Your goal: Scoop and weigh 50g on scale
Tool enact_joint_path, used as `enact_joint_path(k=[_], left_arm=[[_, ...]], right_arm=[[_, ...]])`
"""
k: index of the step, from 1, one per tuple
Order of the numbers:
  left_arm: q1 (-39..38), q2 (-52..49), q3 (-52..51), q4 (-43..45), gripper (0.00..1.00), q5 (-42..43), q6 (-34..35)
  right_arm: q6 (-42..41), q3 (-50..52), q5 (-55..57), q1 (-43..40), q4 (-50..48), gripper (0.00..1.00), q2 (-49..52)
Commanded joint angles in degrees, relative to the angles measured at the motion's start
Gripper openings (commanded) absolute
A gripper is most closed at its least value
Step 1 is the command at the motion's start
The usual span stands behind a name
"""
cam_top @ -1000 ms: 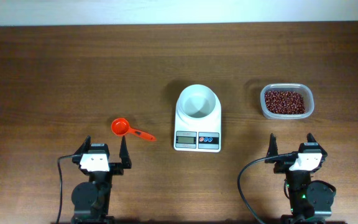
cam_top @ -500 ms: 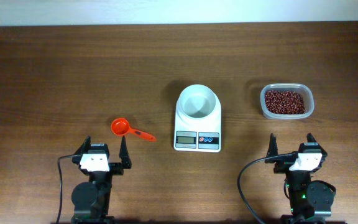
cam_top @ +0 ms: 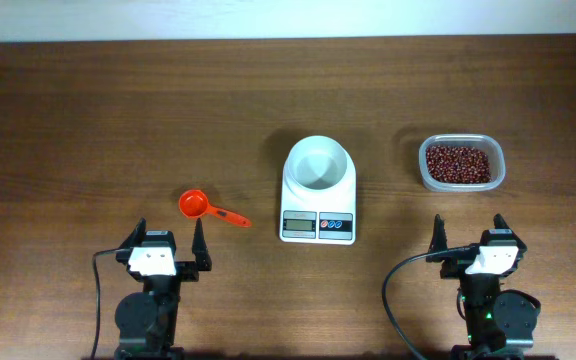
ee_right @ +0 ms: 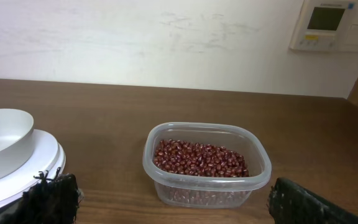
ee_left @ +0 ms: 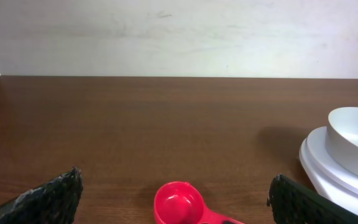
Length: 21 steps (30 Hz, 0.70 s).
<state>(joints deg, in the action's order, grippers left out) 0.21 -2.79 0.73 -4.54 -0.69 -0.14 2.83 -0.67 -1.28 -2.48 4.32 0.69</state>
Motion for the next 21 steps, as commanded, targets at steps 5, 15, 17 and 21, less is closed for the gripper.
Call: enact_joint_path(k=[5,15,17,21], left_arm=[[0.33,-0.15,-0.22,-0.24,0.99,0.09,0.59],[0.33,-0.15,-0.20,-0.24,0.99,0.90,0.61],[0.33,-0.15,-0.20,-0.24,0.99,0.90,0.63],[0.33,-0.15,-0.20,-0.24,0.99,0.92,1.05]], right_arm=[[-0.24,0.35,0.68,-0.17,0.22,0.99,-0.48],[-0.24,0.35,0.68,-0.17,0.24,0.99,-0.48],[-0.24,0.35,0.68,-0.17,0.22,0.99,-0.48],[-0.24,0.35,0.68,-0.17,0.22,0.99,-0.48]])
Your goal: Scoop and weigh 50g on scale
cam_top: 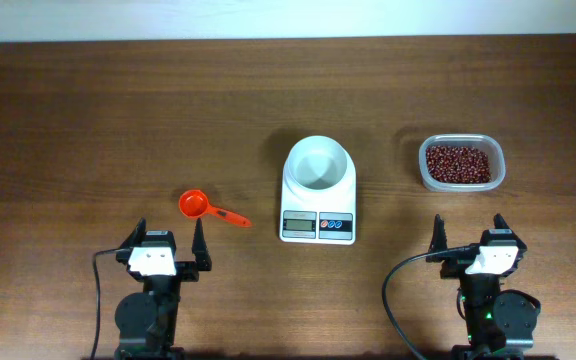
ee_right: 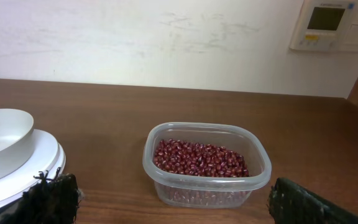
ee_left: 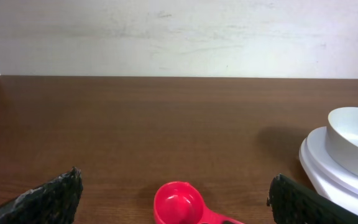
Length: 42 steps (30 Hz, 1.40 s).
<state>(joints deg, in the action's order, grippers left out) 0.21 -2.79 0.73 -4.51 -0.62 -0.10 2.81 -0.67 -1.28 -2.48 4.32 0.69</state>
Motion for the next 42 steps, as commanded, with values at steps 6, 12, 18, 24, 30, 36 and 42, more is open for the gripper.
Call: enact_joint_path(k=[6,12,18,24,30,36,42], left_arm=[[0.33,-0.15,-0.20,-0.26,0.99,0.85,1.01],[0.33,-0.15,-0.17,-0.26,0.99,0.87,1.11],[0.33,-0.15,-0.13,-0.26,0.99,1.53,3.37],[0.33,-0.15,0.07,-0.33,0.99,3.32,3.37],[0.33,-0.15,1.40,-1.79,0.99,4.50,3.37],[0.33,-0.15,5.14,-5.84,0.99,4.50,3.34],[0.33,-0.15,8.35,-9.18,0.99,4.50,3.37]], right_arm=[[-0.22,0.35,0.68,-0.17,0.22,0.99,-0.48],[-0.22,0.35,0.68,-0.17,0.22,0.99,-0.48],[-0.22,0.35,0.68,-0.17,0.22,0.99,-0.48],[-0.22,0.35,0.68,-0.17,0.22,0.99,-0.48],[-0.22,0.35,0.68,-0.17,0.22,0.99,-0.48],[-0.22,0.35,0.68,-0.17,0.22,0.99,-0.48],[-0.22,0.35,0.68,-0.17,0.22,0.99,-0.48]])
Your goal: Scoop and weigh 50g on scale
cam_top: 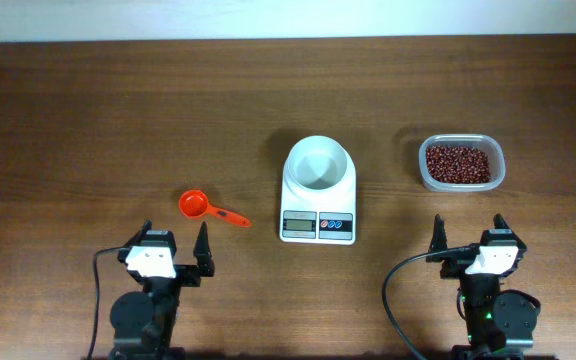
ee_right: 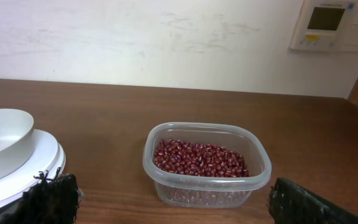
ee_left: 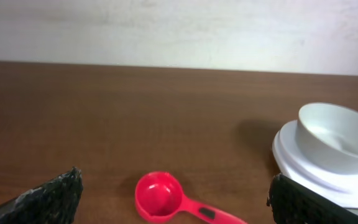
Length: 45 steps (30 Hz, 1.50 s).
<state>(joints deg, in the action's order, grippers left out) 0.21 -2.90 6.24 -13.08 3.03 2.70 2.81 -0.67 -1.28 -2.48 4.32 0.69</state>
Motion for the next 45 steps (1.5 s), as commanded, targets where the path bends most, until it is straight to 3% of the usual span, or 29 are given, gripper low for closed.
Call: enact_joint_path(k=[1,36,45], left_arm=[[0.33,-0.04,3.34,-0.98,0.99,0.85,0.57],[0.33,-0.39,15.21,-7.65,0.99,0.81,0.55],[0.33,-12.31,23.71,-11.23,0.99,0.85,0.55]], right_arm=[[-0.22,0.35,0.68,-0.17,0.22,0.99,-0.48],[-0.22,0.35,0.68,-0.17,0.22,0.99,-0.48],[-0.22,0.35,0.68,-0.17,0.22,0.99,-0.48]])
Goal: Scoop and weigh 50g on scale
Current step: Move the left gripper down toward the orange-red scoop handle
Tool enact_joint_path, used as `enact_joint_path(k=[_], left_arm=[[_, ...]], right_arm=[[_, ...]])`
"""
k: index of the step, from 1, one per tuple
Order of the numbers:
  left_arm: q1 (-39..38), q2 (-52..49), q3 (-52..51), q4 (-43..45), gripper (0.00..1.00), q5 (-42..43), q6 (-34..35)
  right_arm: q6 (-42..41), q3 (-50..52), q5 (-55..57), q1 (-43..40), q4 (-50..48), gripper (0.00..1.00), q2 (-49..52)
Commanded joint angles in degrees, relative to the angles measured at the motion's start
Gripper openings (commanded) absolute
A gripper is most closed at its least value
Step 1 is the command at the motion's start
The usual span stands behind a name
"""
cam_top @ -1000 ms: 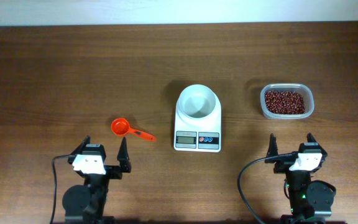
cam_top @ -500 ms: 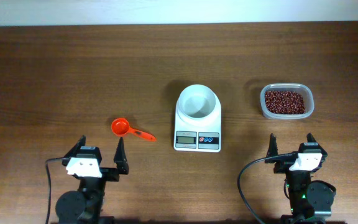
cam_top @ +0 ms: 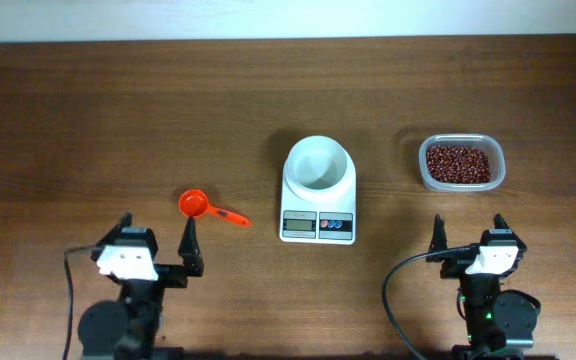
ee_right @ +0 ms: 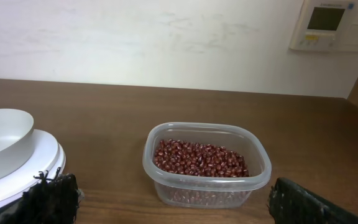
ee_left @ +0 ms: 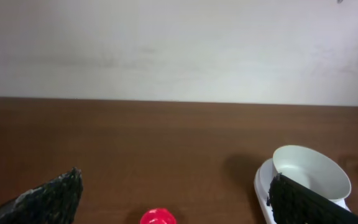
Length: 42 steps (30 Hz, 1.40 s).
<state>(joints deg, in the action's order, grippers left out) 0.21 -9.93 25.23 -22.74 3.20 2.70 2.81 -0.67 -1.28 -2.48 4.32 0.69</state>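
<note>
A red scoop (cam_top: 204, 208) lies on the table left of the white scale (cam_top: 318, 215), which carries a white bowl (cam_top: 318, 163). A clear tub of red beans (cam_top: 459, 162) stands to the right. My left gripper (cam_top: 156, 243) is open, near the front edge, just behind the scoop and to its left. In the left wrist view only the top of the scoop (ee_left: 158, 217) shows between the fingers, with the bowl (ee_left: 309, 174) at right. My right gripper (cam_top: 468, 233) stands open near the front, facing the bean tub (ee_right: 205, 163).
The table's front edge lies just behind both arms. A white wall (ee_right: 166, 43) rises past the far edge, with a small panel (ee_right: 332, 23) at upper right. Black cables (cam_top: 393, 300) trail from each arm base.
My left gripper has shifted left and back toward the front edge, and its view has tilted up. The scoop now shows only at the bottom of that view. The right arm is unchanged.
Both grippers stood open near the front edge, the left one facing the scoop, the right one facing the beans. Later the left wrist view had turned toward the scale. Now the left arm sits further left and back, still open. Scoop, scale and tub have not moved.
</note>
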Motion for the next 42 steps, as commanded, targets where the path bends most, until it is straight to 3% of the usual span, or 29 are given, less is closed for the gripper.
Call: enact_joint_path(k=[1,7,15,31,40,42], left_arm=[[0.33,-7.96,6.73,-3.04,0.99,0.68,0.55],[0.33,-21.68,16.13,-9.53,0.99,4.87,0.50],[0.33,-30.84,17.64,-10.82,0.99,12.55,0.52],[0.33,-33.51,17.62,-14.73,0.99,30.12,0.52],[0.33,-33.51,17.62,-15.50,0.99,29.11,0.57],[0.35,-33.51,17.62,-15.54,1.00,26.05,3.13]], right_arm=[[-0.22,0.35,0.68,-0.17,0.22,0.99,-0.48],[-0.22,0.35,0.68,-0.17,0.22,0.99,-0.48],[-0.22,0.35,0.68,-0.17,0.22,0.99,-0.48],[-0.22,0.35,0.68,-0.17,0.22,0.99,-0.48],[-0.22,0.35,0.68,-0.17,0.22,0.98,-0.48],[-0.22,0.35,0.68,-0.17,0.22,0.99,-0.48]])
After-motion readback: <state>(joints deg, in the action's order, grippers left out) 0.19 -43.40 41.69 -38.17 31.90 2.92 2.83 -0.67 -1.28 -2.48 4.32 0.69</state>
